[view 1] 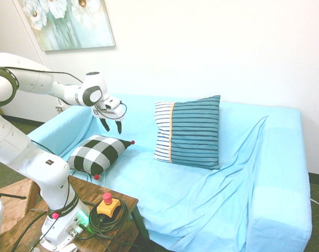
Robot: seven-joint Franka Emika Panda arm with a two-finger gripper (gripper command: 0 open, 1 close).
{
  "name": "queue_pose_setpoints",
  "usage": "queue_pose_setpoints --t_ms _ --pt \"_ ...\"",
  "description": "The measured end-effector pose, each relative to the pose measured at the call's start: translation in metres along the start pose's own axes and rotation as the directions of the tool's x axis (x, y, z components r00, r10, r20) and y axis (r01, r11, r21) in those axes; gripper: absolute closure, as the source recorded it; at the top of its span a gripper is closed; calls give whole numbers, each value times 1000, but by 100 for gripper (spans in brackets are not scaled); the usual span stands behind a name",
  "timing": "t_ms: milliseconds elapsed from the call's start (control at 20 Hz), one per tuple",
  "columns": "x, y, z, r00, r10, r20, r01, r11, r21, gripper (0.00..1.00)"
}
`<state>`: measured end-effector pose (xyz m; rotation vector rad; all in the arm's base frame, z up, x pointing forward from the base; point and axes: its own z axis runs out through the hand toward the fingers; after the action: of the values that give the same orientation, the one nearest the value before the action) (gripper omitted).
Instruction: Stand the pillow up
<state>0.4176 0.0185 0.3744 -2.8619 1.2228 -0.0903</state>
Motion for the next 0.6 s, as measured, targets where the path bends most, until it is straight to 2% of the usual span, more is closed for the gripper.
queue_pose_setpoints --t_ms 150,300,600 --pt "-3 -3 3 1000 -9 1 9 1000 -2 0" --pt "-30 -21 26 999 -51 14 51 999 -19 0" --pt "-151 -53 96 985 -164 45 167 982 -88 0"
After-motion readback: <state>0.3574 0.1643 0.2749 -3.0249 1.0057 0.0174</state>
